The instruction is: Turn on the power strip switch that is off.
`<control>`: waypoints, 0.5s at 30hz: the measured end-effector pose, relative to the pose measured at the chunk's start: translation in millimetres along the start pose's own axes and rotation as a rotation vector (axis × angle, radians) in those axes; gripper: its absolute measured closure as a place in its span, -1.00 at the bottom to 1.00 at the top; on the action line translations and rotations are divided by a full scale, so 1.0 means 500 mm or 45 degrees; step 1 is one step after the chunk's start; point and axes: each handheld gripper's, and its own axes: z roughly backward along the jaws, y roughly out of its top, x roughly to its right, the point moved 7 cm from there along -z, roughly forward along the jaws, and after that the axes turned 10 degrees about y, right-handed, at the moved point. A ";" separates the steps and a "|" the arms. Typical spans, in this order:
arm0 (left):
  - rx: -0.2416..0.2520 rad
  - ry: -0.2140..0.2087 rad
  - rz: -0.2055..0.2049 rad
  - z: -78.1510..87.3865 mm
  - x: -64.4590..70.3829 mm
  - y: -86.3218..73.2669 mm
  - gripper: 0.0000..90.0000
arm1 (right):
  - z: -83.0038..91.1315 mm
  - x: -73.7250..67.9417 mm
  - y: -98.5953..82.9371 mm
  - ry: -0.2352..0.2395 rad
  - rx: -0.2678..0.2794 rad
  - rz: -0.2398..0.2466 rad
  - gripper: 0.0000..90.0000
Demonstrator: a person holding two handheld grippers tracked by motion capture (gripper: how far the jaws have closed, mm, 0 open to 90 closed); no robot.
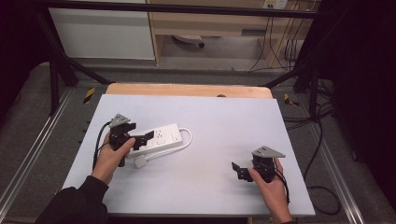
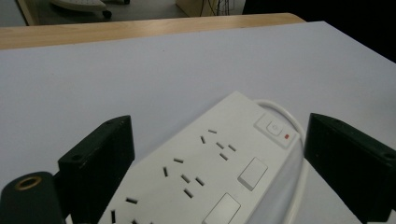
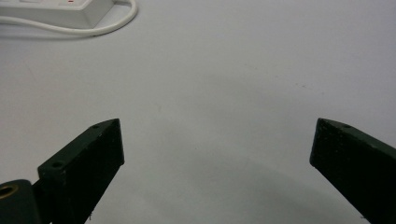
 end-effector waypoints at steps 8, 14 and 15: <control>0.011 0.010 0.009 0.028 -0.018 0.008 -0.79 | 0.000 0.000 0.000 0.002 -0.003 -0.001 -0.92; 0.013 0.018 0.007 0.051 -0.030 0.008 -0.79 | -0.001 0.000 0.000 0.000 -0.002 -0.003 -0.92; 0.015 0.019 0.004 0.055 -0.032 0.008 -0.79 | -0.001 0.000 -0.001 0.000 -0.003 -0.003 -0.92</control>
